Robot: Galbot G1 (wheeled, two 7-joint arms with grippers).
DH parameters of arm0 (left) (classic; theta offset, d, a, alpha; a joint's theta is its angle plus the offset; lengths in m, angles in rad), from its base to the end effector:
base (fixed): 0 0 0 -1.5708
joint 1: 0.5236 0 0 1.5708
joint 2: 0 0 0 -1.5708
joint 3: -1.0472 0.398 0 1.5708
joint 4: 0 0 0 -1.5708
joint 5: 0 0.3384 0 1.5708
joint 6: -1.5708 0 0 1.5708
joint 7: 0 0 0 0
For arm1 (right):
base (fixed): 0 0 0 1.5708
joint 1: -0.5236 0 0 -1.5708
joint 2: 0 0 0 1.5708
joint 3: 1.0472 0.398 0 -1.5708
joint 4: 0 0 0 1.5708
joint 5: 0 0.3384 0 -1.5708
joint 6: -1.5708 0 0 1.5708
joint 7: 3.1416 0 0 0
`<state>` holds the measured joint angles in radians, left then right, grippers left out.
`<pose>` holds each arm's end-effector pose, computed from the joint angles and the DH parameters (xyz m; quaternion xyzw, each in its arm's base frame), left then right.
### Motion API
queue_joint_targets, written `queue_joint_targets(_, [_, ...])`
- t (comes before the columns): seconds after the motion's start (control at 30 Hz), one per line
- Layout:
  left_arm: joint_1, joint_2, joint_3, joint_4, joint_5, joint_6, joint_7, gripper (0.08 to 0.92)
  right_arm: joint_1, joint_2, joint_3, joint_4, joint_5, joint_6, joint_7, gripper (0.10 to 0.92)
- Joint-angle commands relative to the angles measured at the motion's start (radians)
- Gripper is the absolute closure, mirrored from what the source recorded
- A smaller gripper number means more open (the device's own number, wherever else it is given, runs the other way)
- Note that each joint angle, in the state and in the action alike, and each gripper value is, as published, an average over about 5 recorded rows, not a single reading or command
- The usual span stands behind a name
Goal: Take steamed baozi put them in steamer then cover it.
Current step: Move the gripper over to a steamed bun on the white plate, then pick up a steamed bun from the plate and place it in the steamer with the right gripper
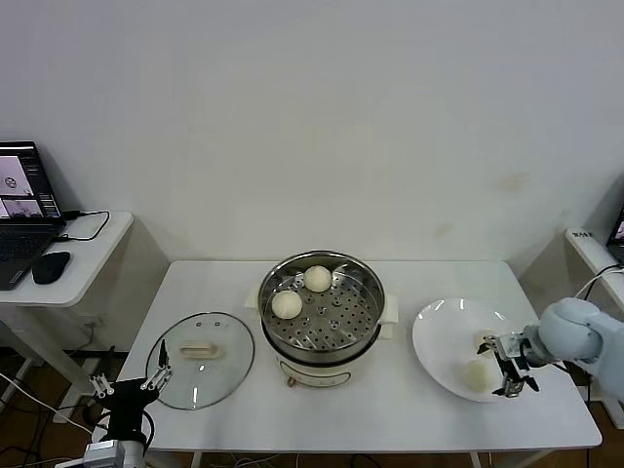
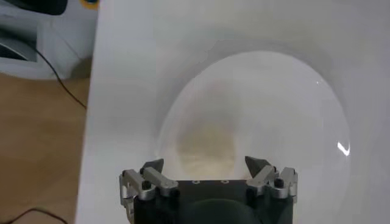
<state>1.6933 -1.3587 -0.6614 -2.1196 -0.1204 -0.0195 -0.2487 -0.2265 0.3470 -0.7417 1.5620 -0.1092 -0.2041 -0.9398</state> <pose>0.1030 0.0854 -0.3384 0.1227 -0.9898 -0.0693 0.0229 0.3912 -0.2673 -0.2254 0.4858 -0.5364 0.5582 0.4057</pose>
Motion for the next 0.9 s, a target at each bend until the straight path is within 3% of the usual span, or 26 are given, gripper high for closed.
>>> queue_joint_targets(0.03, [-0.001, -0.001, -0.002, 0.004, 0.005, -0.001, 0.000, 0.177, -0.054, 0.059, 0.025, -0.086, -0.015, 0.015, 0.032, 0.203])
queue_joint_targets(0.3, [-0.001, 0.001, -0.008, -0.006, 0.001, -0.002, -0.001, 0.177, -0.087, 0.093, 0.073, -0.113, -0.012, 0.016, 0.044, 0.214])
queue_joint_targets(0.67, [0.001, -0.004, -0.004, -0.010, 0.003, -0.003, -0.003, 0.177, -0.066, 0.073, 0.084, -0.089, -0.011, 0.015, -0.002, 0.417])
queue_joint_targets(0.9, [-0.003, -0.003, -0.004, -0.011, 0.002, -0.003, -0.003, 0.177, 0.089, 0.047, 0.042, -0.048, 0.048, 0.006, -0.035, 0.446])
